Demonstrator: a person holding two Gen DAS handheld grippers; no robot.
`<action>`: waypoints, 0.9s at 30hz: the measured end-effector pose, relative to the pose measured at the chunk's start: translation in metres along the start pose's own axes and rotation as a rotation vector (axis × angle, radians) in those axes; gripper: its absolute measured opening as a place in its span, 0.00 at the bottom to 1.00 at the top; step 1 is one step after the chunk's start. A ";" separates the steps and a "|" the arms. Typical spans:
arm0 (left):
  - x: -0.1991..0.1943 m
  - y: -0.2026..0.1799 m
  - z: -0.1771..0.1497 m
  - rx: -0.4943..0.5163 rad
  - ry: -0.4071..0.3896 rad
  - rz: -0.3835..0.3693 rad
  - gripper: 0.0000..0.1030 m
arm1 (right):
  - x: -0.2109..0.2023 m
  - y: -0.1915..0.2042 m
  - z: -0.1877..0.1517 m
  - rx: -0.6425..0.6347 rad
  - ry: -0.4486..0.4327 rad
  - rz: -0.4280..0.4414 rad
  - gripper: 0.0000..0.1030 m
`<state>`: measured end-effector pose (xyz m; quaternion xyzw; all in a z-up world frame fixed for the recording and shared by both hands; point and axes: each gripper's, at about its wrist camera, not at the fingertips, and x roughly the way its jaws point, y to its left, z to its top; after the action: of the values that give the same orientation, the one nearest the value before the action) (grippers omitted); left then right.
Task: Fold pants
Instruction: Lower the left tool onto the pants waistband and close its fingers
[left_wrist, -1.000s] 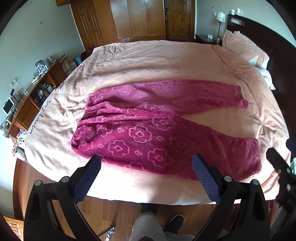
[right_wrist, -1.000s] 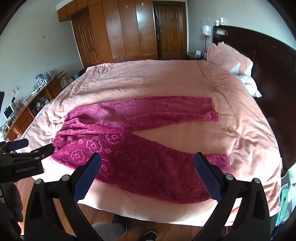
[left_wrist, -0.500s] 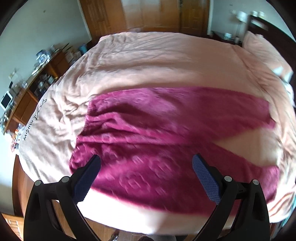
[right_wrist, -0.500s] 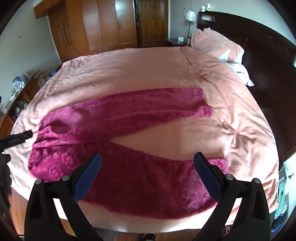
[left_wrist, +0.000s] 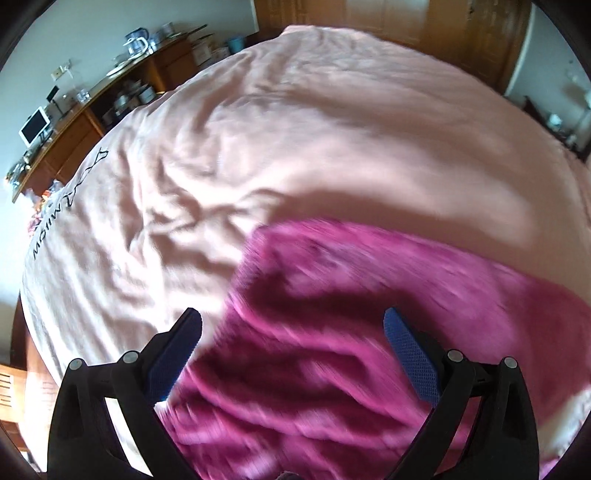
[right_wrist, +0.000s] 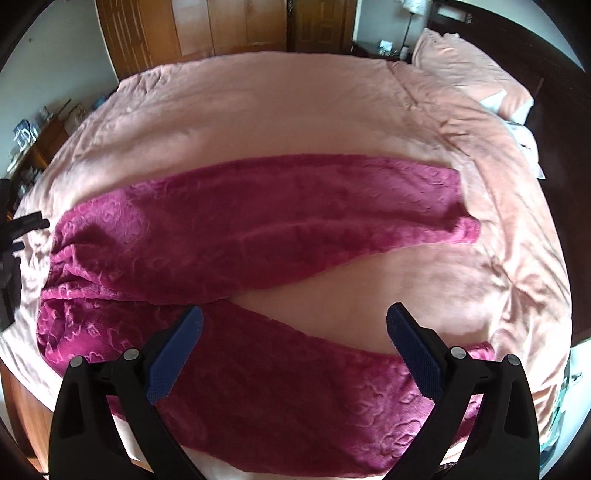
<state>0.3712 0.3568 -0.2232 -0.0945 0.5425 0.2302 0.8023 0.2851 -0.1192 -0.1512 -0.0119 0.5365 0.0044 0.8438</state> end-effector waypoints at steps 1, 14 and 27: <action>0.011 0.007 0.006 -0.004 0.007 0.016 0.95 | 0.004 0.003 0.000 -0.004 0.010 -0.005 0.98; 0.110 0.033 0.046 -0.053 0.144 -0.216 0.53 | 0.050 0.016 0.000 -0.007 0.121 -0.059 0.98; 0.089 0.041 0.081 -0.081 0.067 -0.140 0.20 | 0.082 -0.096 0.042 0.091 0.054 -0.240 0.98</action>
<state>0.4460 0.4493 -0.2680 -0.1724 0.5515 0.1923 0.7932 0.3599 -0.2144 -0.2056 -0.0378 0.5535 -0.1213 0.8231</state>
